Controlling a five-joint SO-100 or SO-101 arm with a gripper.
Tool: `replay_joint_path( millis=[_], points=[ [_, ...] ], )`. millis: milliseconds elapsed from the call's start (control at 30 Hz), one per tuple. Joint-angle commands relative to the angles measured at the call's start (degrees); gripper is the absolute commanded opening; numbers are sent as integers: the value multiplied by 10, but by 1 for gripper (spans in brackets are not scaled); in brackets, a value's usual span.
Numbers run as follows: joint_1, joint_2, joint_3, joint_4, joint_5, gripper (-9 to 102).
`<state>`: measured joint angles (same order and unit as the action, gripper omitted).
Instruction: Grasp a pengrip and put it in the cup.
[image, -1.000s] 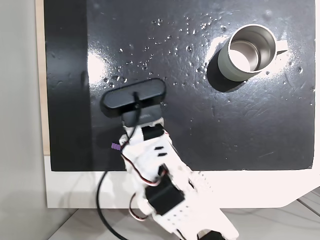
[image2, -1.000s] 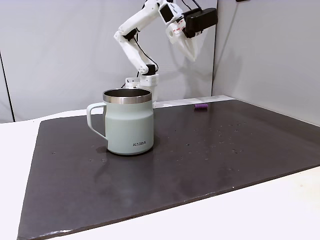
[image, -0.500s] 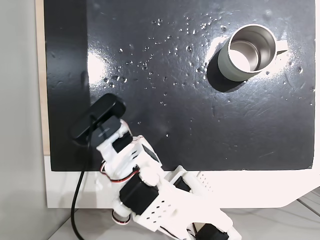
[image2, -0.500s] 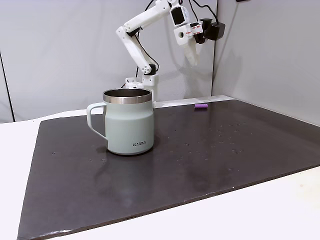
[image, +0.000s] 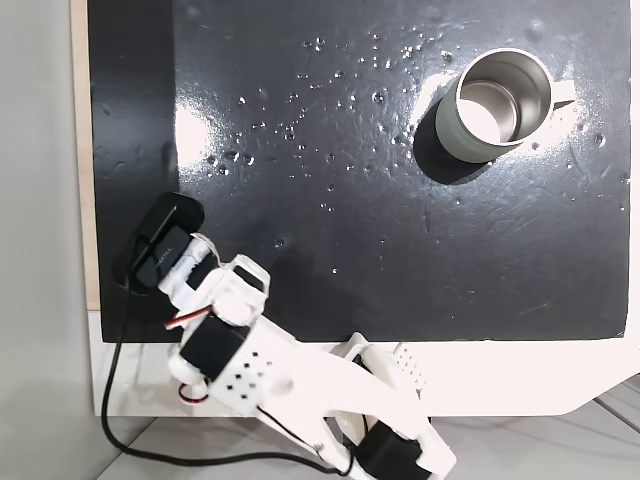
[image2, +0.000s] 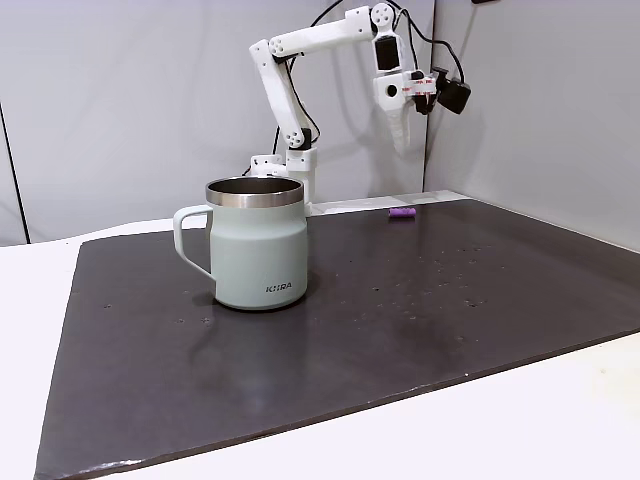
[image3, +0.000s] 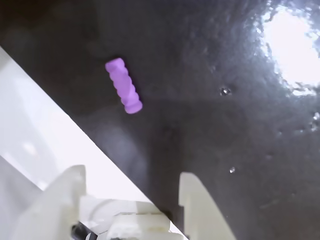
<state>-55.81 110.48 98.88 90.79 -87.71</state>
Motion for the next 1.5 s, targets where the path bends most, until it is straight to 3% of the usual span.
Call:
replay_joint_path(
  millis=[0, 533, 1467],
  points=[
    [-19, -16, -24, -34, -4, 28],
    [-77, 33, 201, -211, 16, 29],
    [-76, -126, 272, -384, 19, 29]
  ],
)
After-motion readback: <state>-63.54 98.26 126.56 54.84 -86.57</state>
